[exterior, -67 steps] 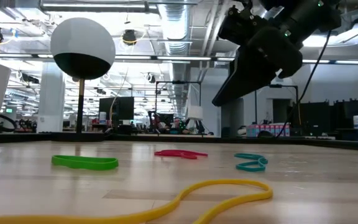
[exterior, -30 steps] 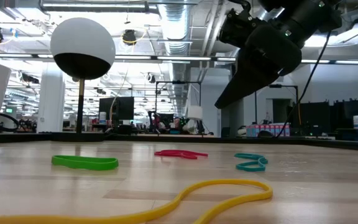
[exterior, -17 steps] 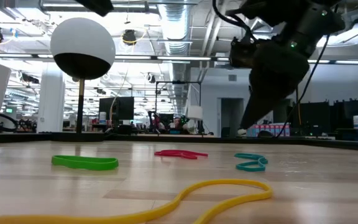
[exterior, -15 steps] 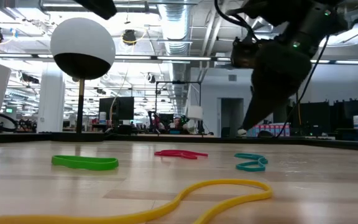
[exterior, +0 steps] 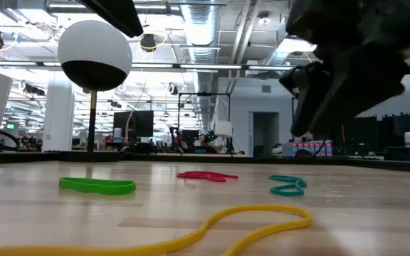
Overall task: Pick and place items into bin
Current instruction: Put the blue rubber band into the bin
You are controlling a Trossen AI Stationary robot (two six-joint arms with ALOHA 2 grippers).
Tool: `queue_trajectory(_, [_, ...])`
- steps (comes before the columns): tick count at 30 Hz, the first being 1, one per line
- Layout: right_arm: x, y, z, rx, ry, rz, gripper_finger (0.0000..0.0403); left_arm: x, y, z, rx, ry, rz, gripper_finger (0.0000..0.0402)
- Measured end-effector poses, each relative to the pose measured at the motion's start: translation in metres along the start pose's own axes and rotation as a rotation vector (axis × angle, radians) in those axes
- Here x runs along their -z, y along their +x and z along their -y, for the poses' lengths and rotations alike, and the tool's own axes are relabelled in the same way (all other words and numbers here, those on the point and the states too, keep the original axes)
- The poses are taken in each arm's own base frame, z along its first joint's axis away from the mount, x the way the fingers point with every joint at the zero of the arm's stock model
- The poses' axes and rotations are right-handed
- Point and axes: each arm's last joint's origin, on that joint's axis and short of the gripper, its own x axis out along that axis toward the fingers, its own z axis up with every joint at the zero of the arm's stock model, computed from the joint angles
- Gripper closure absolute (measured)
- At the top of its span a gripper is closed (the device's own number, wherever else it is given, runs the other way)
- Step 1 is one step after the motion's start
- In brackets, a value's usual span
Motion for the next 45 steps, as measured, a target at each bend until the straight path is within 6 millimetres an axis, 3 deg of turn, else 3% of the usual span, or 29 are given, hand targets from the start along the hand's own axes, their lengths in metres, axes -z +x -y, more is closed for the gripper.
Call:
queue_trajectory(16, [0.019,0.046,0.02,-0.074,0.036,-0.103,0.028,0.001,-0.001,0.001,0.029,-0.004,-0.039,0.029])
queue_trajectory(21, [0.021,0.049,0.026,-0.108,0.012,-0.111,0.0315,0.001,-0.001,0.001,0.029,0.003,-0.039,0.029])
queue_trajectory(26, [0.016,0.037,0.027,-0.13,0.0,-0.081,0.0394,0.001,0.0,0.001,0.021,0.004,-0.026,0.029])
queue_trajectory(32, [-0.01,0.007,0.026,0.068,-0.09,0.103,0.0398,-0.003,0.003,0.001,0.017,0.007,-0.013,0.029])
queue_trajectory(36, [-0.027,-0.004,0.03,0.244,-0.051,0.26,0.0397,-0.008,0.006,0.004,0.047,0.08,0.004,0.029])
queue_trajectory(40, [-0.04,-0.007,0.035,0.274,0.043,0.42,0.04,-0.015,0.01,0.008,0.081,0.157,0.031,0.0285])
queue_trajectory(45, [-0.04,0.001,0.035,0.265,0.093,0.433,0.04,-0.023,0.018,0.01,0.155,0.207,0.007,0.0257])
